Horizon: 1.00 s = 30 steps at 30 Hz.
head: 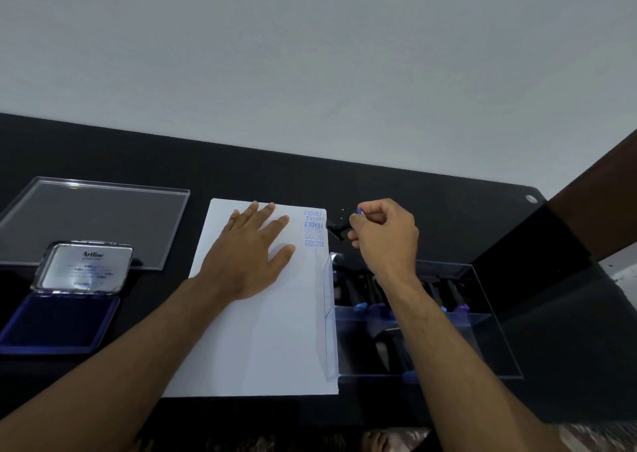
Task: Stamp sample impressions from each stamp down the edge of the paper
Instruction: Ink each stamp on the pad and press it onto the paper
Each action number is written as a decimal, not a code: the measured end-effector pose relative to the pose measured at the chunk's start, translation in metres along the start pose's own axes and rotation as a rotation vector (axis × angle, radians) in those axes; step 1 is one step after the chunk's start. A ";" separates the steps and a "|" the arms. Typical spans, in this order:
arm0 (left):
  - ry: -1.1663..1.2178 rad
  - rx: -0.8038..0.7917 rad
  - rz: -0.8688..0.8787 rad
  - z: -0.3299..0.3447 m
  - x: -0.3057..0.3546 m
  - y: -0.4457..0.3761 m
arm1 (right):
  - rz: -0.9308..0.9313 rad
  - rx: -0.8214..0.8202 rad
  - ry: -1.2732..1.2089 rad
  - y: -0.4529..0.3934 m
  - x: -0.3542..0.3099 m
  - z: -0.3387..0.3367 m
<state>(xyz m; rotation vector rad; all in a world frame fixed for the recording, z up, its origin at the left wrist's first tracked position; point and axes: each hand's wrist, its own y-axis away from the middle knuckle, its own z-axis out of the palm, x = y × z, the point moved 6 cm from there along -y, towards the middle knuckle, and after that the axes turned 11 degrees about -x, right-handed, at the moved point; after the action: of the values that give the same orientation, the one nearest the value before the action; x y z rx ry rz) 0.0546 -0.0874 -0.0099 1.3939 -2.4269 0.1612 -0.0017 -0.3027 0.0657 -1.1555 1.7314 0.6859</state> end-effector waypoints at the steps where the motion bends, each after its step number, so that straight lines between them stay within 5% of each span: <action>1: 0.008 0.004 -0.001 -0.001 0.004 0.004 | -0.005 -0.003 -0.002 0.003 -0.001 0.000; 16: 0.055 0.002 0.130 -0.006 0.090 0.081 | -0.030 0.054 0.019 0.103 0.000 -0.061; 30: 0.018 0.010 0.210 0.011 0.108 0.106 | -0.078 -0.242 0.539 0.144 0.022 -0.029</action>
<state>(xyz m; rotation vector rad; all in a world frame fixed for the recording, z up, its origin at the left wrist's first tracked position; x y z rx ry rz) -0.0886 -0.1240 0.0236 1.1334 -2.5568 0.2349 -0.1478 -0.2773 0.0524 -1.6826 2.0674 0.5788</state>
